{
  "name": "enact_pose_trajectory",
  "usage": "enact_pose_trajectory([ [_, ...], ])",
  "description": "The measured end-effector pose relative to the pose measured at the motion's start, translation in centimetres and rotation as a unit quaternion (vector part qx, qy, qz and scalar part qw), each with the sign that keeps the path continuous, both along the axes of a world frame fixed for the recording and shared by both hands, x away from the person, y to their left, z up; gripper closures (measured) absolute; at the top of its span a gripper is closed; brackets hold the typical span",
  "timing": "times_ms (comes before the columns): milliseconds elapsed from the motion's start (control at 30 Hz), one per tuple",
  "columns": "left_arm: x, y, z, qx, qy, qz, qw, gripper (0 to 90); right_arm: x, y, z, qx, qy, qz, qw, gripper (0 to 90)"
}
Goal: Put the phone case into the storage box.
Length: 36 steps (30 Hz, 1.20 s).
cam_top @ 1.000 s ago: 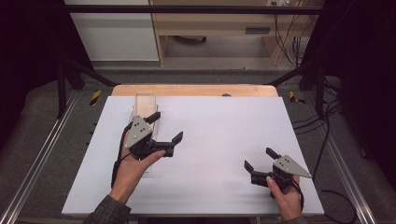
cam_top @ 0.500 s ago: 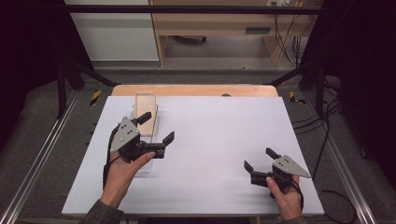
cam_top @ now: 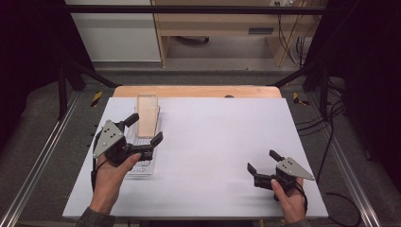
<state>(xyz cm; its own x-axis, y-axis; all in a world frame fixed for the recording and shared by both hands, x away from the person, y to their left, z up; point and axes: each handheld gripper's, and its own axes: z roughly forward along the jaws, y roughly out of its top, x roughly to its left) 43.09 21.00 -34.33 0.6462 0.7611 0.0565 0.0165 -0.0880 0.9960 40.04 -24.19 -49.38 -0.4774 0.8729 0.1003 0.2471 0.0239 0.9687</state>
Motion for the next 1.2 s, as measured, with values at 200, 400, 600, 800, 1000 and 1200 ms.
enact_pose_trajectory([
  [200,-0.3,1.4,-0.2,-0.004,0.000,0.010,0.9999,1.9,0.0,-0.1,0.0,-0.001,0.000,-0.001,1.0000,2.3],
  [400,-0.5,2.7,-0.6,-0.008,0.001,0.018,0.9998,2.0,0.0,-0.1,0.0,-0.001,0.000,0.000,1.0000,2.3],
  [600,-0.7,3.7,-0.8,-0.010,0.000,0.025,0.9996,2.0,0.0,0.0,0.0,-0.001,0.000,0.000,1.0000,2.3],
  [800,-0.9,4.6,-1.2,-0.008,-0.006,0.032,0.9994,2.1,0.0,-0.1,0.0,-0.001,0.000,0.000,1.0000,2.3],
  [1000,-1.1,5.8,-2.0,-0.013,-0.003,0.044,0.9989,2.1,0.0,-0.1,0.0,-0.002,-0.001,-0.001,1.0000,2.3],
  [1200,-1.3,6.7,-2.9,-0.012,0.001,0.053,0.9985,2.1,0.0,0.0,0.0,-0.002,0.000,0.000,1.0000,2.3],
])
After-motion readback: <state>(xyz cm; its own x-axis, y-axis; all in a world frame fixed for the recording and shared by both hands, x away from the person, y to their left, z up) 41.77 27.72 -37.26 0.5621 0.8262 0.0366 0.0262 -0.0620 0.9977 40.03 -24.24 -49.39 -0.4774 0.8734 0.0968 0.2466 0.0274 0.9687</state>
